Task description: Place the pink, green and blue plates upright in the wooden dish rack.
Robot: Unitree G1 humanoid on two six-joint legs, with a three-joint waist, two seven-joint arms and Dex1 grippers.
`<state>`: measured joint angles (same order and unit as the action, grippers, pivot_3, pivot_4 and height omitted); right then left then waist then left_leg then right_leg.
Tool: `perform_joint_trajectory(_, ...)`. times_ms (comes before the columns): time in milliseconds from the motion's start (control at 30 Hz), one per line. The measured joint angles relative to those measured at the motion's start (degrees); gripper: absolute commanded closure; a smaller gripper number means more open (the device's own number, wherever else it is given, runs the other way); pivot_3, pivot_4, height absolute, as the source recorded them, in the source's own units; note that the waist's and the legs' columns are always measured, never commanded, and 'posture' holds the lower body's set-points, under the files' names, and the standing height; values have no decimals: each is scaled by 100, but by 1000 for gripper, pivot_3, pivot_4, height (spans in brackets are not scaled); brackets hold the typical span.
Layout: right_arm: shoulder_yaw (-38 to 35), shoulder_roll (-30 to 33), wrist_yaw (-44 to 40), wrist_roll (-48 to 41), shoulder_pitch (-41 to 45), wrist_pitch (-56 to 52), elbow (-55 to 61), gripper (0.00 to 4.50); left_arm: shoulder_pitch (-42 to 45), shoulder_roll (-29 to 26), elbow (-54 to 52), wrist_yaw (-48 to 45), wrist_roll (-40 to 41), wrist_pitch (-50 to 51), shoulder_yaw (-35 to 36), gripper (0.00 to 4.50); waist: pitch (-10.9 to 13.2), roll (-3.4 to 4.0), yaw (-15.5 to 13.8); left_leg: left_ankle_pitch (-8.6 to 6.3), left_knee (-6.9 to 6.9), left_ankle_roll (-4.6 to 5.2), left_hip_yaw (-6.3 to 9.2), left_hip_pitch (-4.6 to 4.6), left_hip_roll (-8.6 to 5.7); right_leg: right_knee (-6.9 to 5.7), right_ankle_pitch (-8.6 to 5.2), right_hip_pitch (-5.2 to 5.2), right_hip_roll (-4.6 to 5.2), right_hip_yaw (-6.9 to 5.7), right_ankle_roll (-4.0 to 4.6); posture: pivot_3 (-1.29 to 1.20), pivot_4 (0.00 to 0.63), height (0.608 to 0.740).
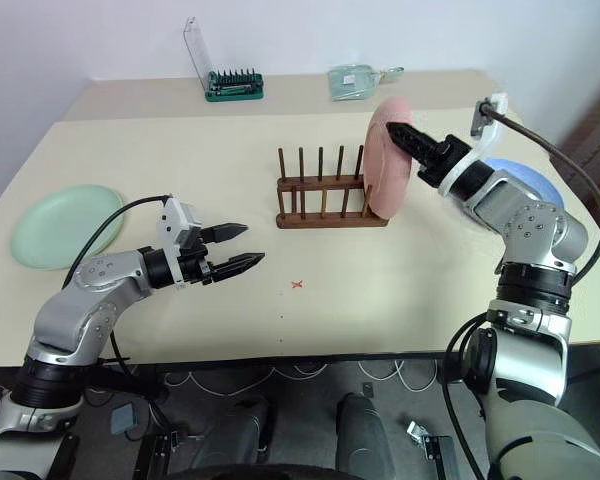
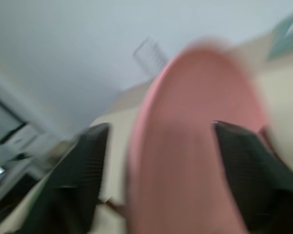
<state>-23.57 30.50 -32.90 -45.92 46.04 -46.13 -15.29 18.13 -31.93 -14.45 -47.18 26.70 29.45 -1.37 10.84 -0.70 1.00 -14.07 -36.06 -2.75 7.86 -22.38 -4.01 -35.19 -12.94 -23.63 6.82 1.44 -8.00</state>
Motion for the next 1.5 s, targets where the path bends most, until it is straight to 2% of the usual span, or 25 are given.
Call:
perform_joint_trajectory(133, 20, 272, -20, 268, -238, 408, 537, 1013, 0, 36, 47, 114, 2, -1, 53, 998, 0, 0, -8, 0, 0, 0, 0, 0, 0, 1, 0, 1, 0, 0, 0, 0, 150, 740)
perform_joint_trajectory(267, 352, 816, -189, 1077, -771, 1262, 1235, 954, 62, 165, 339, 473, 160, 28, 590, 32, 1, 2, -15, 0, -1, 0, 0, -1, 0, 0, -1, -3, 0, 0, -2, 0, 150, 740)
perform_joint_trajectory(400, 676, 1370, -592, 1620, -1201, 1870, 2363, 954, 308, 141, 912, 1159, 165, -9, 1477, 32, 2, 5, 30, 0, 1, 0, -2, 0, 5, -3, -1, -6, -1, 0, -2, 0, 150, 740)
perform_joint_trajectory(567, 1806, 1836, -1335, 2049, -1721, 2135, 3823, 954, 795, -11, 1871, 2556, -178, -176, 2437, 32, 2, -2, 9, 0, -4, 0, -1, 1, 6, 0, -1, -2, -3, -1, -4, 0, 150, 740)
perform_joint_trajectory(667, 2580, 1831, -1490, 2607, -1783, 2376, 4021, 954, 1081, -220, 2564, 3716, -461, -294, 3186, 32, 2, -7, 6, 0, -5, 0, -1, 1, 4, 1, -1, -3, -1, 0, -4, 0, 150, 740)
perform_joint_trajectory(800, 3021, 1485, -1467, 3022, -1696, 2579, 3977, 954, 1017, -452, 3289, 5050, -834, -344, 3943, 32, 2, -8, -18, 0, -4, -1, 1, 0, 2, 0, 0, -3, 0, 0, -4, 0, 150, 740)
perform_joint_trajectory(1000, 3062, 1288, -1544, 3135, -1553, 2767, 3874, 954, 770, -407, 3573, 5474, -712, 286, 4342, 32, -11, -45, -71, 0, -7, -3, 12, -1, -1, 2, 0, 5, 1, -8, -3, 0, 150, 740)
perform_joint_trajectory(1200, 3138, 1131, -1595, 3283, -1553, 2832, 3699, 954, 742, -154, 3739, 5196, -228, 1162, 4362, 32, -10, -48, -24, 1, -5, -4, 13, 0, 0, -5, 0, -2, 1, -9, -3, 0, 150, 740)
perform_joint_trajectory(1300, 3138, 1105, -1595, 3342, -1554, 2848, 3699, 954, 746, -156, 3723, 5055, -134, 1223, 4358, 846, -11, -46, -15, 1, -2, -6, 12, 2, 1, -6, 1, -3, 1, -8, -2, 0, 150, 740)
perform_joint_trajectory(1500, 3137, 1098, -1566, 3481, -1632, 2859, 3702, 954, 797, 4, 3720, 5221, -122, 1024, 4360, 3889, -11, -47, -38, 1, -4, -6, 12, 2, 0, -4, 1, 0, 1, -8, -2, 0, 150, 740)
